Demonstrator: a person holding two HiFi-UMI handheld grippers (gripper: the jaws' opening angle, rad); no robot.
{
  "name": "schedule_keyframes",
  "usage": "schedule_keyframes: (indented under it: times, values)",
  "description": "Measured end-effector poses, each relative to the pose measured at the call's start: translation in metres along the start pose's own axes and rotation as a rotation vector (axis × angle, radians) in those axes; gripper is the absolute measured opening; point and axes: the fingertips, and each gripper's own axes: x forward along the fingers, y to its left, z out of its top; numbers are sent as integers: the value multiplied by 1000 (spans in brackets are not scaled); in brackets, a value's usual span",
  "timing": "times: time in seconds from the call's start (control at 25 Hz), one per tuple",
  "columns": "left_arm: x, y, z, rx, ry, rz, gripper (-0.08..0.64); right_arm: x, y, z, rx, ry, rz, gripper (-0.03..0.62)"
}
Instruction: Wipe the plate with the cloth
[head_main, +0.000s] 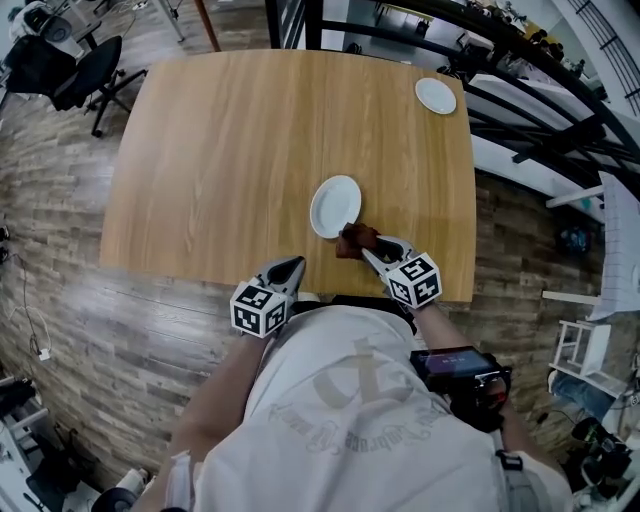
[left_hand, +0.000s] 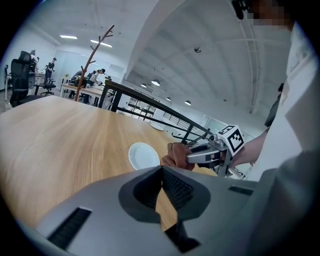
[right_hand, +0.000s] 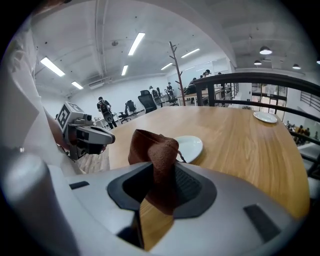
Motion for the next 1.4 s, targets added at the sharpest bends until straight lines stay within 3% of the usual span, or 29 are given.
schedule_keyframes:
  times: [0.24,0.76,1.08,1.4]
  values:
    - [16,-6,-4,7,30,-6,12,18,-18,-2,-37,69,11,123]
    - [35,5,-11,-57,55,9,12,48,-52,3,-199,173,19,123]
    - [25,13,-20,-94,63,38,12,73,-90,25,-304,228,-49,123]
    - [16,17,-23,-109,57,61,12,78,-121,43,-289,224,-193,123]
